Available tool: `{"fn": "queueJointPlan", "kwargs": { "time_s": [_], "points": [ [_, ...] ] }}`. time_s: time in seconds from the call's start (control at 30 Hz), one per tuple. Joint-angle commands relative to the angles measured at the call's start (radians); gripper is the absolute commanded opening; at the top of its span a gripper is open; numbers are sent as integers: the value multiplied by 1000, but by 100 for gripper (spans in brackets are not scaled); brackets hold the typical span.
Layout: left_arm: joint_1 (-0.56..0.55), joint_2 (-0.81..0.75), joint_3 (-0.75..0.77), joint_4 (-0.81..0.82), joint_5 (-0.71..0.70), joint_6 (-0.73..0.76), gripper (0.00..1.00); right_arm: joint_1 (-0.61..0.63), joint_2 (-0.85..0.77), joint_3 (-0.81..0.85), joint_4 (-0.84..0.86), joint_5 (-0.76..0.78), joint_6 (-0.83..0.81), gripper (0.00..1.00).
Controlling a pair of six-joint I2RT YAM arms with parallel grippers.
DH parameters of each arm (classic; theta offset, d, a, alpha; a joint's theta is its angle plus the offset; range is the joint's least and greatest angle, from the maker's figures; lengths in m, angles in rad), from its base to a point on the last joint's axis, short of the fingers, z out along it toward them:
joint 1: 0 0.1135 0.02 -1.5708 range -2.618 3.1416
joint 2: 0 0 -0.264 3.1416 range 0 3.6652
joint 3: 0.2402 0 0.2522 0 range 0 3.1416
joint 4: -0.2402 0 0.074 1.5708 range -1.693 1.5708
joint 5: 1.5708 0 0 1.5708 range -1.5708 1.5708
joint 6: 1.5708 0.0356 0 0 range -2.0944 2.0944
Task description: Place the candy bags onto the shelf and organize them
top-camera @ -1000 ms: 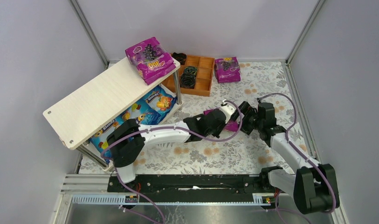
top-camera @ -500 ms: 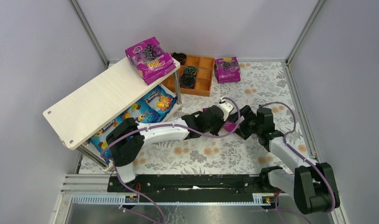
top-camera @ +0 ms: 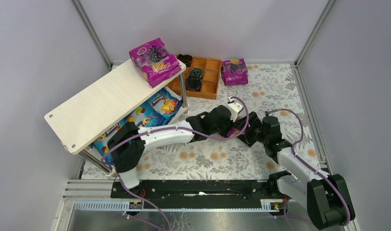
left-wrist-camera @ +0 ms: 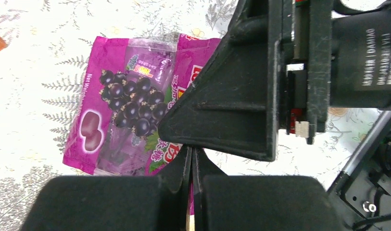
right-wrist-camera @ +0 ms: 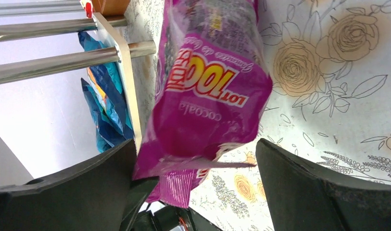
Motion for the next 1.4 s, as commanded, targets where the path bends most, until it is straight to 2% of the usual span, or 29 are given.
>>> {"fn": "queueJointPlan", "kwargs": {
  "time_s": [0.0, 0.2, 0.4, 0.43, 0.53, 0.67, 0.7, 0.73, 0.97, 1.1, 1.23, 1.37],
  "points": [
    [6, -56, 42, 108, 112, -35, 0, 2, 48, -52, 183, -15, 79, 100],
    [6, -23, 69, 113, 187, -72, 0, 20, 168, -52, 334, 16, 110, 98],
    [7, -8, 82, 100, 216, -87, 0, 26, 248, -96, 516, 38, 156, 82],
    [7, 1, 94, 84, 223, -86, 4, 25, 253, -95, 521, 39, 149, 79],
    [7, -11, 112, 25, 226, -88, 35, 26, 253, -91, 517, 36, 125, 69],
    [6, -118, 70, -4, 222, -75, 66, 26, 219, -112, 521, 66, 114, 62],
    [7, -147, 69, -23, 215, -68, 77, 26, 215, -114, 519, 71, 114, 61],
    [6, -178, 70, -45, 202, -62, 79, 26, 214, -112, 520, 68, 112, 58],
    [7, -407, 95, -163, 173, -47, 81, 26, 214, -92, 574, -45, 139, 46],
    [7, -532, 131, -234, 165, -32, 84, 30, 154, -64, 556, -118, 180, 43],
    [7, -634, 222, -303, 134, 8, 88, 69, -3, 7, 420, -124, 207, 42],
    [5, -716, 304, -318, 127, 33, 89, 142, -155, 135, 232, -44, 210, 42]
  ]
}}
